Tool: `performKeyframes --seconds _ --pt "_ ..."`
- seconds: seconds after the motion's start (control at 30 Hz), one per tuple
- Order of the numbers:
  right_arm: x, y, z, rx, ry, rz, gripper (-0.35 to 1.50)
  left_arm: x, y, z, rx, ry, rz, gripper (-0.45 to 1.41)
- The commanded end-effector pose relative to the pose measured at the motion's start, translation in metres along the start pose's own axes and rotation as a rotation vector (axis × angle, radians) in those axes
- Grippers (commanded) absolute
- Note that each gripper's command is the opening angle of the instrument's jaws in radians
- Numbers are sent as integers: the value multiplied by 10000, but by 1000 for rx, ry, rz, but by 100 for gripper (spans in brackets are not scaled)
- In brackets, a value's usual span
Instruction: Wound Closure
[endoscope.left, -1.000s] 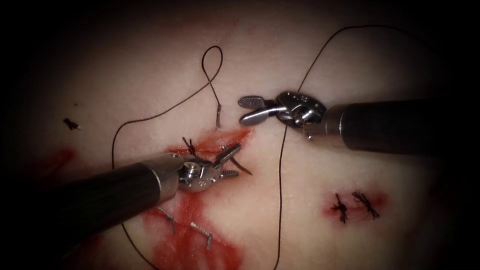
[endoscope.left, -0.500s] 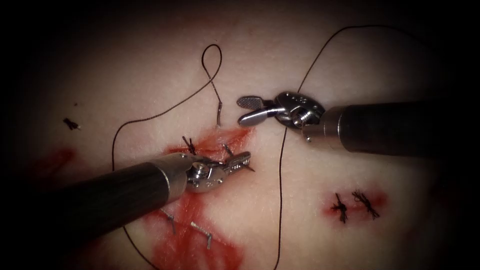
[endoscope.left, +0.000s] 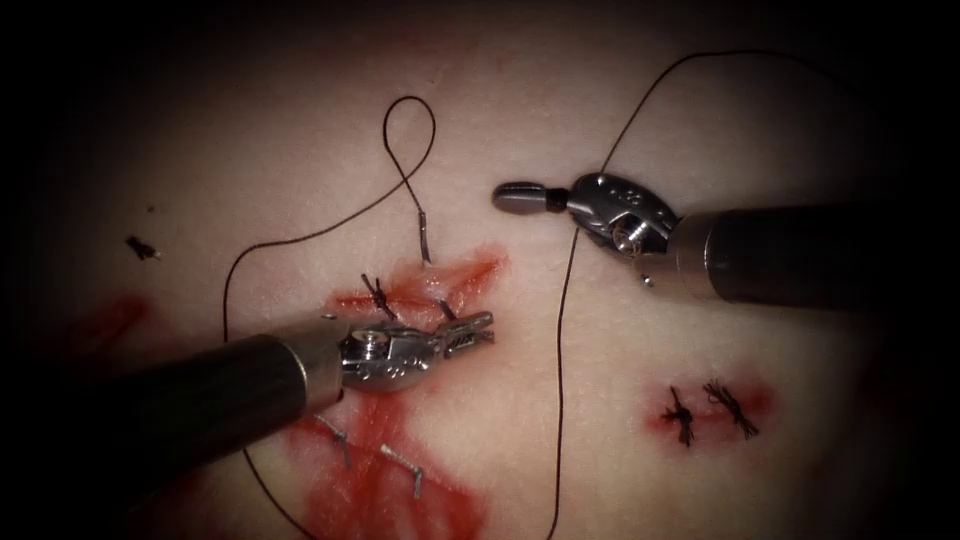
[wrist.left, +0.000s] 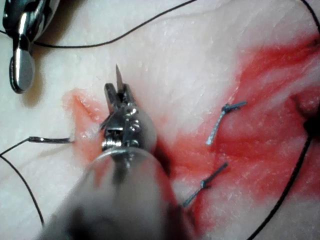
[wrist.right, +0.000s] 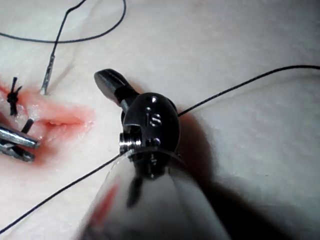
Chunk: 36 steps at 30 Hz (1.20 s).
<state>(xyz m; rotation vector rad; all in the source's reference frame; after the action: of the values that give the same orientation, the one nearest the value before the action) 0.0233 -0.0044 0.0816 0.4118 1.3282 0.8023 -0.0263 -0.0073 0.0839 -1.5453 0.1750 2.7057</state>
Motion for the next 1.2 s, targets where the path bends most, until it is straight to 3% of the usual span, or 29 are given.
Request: performKeyframes --seconds 0.03,0.43,0.63,0.77,0.8,0.87,0.9,1.0,1.2 --pt "-10 0 8 0 -2 -47 -35 2 1 6 -18 23 -42 -45" --pt "-10 -4 10 18 -33 -137 -35 49 -1 -29 -182 266 -540 -45" --pt "-20 -11 10 86 -60 28 -32 58 -3 -48 -263 349 -706 -45" --pt "-24 -16 12 109 -82 161 -3 62 -5 -57 -294 366 -704 -45" --pt "-25 -18 12 122 -92 202 29 63 -6 -58 -301 367 -710 -45" --pt "-26 -21 13 158 -114 276 62 66 -9 -62 -302 381 -660 -45" --pt "-28 -24 14 182 -127 302 98 68 -11 -64 -294 385 -634 -45" --pt "-25 -32 18 214 -168 482 146 75 -24 -71 -234 362 -474 -45" --pt "-16 -37 22 244 -126 600 148 85 -46 -81 -132 310 -232 -45"
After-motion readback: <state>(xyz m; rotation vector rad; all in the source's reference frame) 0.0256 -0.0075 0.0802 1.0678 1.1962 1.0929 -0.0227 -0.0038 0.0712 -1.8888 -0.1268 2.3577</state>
